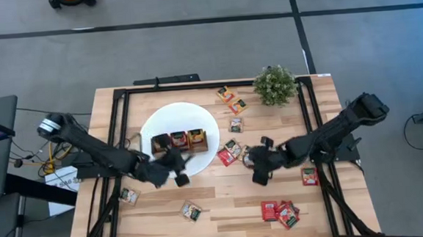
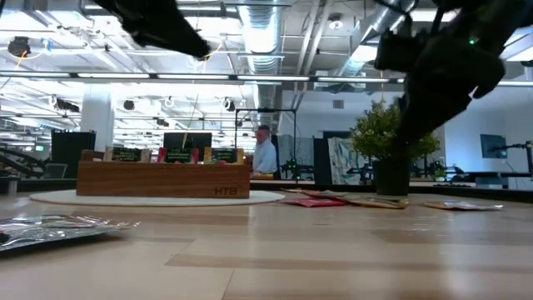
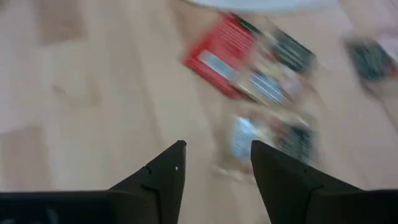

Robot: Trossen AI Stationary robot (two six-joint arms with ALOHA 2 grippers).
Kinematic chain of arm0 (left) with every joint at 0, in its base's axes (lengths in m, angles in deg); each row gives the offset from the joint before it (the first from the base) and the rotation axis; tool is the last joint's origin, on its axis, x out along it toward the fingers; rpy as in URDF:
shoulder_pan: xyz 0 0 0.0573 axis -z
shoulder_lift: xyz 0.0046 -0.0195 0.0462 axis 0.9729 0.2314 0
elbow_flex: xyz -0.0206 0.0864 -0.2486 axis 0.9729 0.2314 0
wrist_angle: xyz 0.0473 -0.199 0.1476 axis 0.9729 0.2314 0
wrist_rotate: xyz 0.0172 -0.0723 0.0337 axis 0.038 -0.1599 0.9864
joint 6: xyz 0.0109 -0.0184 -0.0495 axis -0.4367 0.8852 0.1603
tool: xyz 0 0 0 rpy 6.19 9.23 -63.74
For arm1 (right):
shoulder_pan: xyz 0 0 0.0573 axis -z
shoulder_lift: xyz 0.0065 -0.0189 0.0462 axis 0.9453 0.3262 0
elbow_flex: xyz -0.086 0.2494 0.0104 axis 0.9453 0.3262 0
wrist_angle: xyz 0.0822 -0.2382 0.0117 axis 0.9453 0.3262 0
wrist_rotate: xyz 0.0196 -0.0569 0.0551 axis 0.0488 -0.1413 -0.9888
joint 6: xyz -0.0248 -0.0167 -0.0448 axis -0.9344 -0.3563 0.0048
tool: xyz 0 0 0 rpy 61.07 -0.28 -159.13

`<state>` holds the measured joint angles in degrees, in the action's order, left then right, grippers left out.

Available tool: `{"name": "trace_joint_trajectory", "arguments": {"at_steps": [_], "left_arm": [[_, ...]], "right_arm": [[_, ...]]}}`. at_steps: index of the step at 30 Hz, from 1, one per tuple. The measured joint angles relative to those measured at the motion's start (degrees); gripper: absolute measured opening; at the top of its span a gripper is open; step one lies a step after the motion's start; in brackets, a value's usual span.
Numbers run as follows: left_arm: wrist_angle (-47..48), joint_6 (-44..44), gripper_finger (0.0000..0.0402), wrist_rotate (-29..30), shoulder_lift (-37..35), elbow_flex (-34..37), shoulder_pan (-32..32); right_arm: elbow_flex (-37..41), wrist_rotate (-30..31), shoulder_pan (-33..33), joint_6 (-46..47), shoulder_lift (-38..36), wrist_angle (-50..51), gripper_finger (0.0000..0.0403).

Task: Pick & Place Tea
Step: Put the brown tea bag into the left section of the wooden organizer

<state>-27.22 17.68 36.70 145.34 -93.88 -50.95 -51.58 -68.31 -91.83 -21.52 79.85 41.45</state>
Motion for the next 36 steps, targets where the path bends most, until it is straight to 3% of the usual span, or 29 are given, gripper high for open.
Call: {"name": "trace_joint_trajectory", "arguments": {"at_steps": [3, 9, 16, 22, 29, 36], "left_arm": [[-8.8, -5.2, 0.0099, 0.0, 6.4, 0.0, 0.7], [-22.3, -15.3, 0.0099, -0.6, 15.4, 0.0, 0.6], [-27.4, -21.4, 0.0099, -1.0, 17.0, 0.0, 0.6], [-28.0, -22.0, 0.0099, -1.4, 17.0, 0.0, 0.6], [-27.5, -20.4, 0.0099, -1.4, 17.0, 0.0, 0.7], [-25.7, -17.0, 0.0099, -1.7, 17.0, 0.0, 0.7]], "right_arm": [[0.3, -4.7, 5.5, 2.1, -2.2, 4.3, 0.0152], [5.0, -18.6, 21.1, -0.2, -2.9, 2.1, 0.0129], [7.7, -38.0, 35.7, -4.1, -2.2, -6.8, 0.0161], [7.9, -41.2, 37.8, -4.7, -2.2, -4.8, 0.0184], [7.9, -42.8, 38.5, -6.1, -2.1, -4.5, 0.0175], [7.9, -46.7, 38.7, -6.3, 4.2, -7.3, 0.0166]]}}
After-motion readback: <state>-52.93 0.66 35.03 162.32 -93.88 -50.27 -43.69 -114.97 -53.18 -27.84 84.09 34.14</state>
